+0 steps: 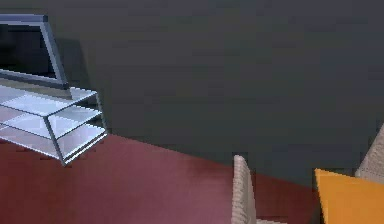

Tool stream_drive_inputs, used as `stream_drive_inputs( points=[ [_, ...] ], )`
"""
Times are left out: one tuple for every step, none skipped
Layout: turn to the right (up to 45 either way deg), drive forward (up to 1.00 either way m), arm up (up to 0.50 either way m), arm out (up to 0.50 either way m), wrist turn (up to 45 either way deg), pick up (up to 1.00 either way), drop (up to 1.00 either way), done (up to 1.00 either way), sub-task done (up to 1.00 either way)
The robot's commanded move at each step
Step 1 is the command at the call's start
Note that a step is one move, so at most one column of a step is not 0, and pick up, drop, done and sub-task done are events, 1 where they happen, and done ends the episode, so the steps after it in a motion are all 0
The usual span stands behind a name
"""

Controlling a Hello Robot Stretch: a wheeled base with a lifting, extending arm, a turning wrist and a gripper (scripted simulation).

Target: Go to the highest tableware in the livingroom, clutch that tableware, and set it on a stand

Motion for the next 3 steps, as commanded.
stream_drive_inputs(
  points=[
    [-24.0,0.0,0.0,0.0,0.0,0.0,0.0,0.0,0.0],
    [0.0,0.0,0.5,0.0,0.0,0.0,0.0,0.0,0.0],
    [0.0,0.0,0.26,0.0,0.0,0.0,0.0,0.0,0.0]
  ],
)
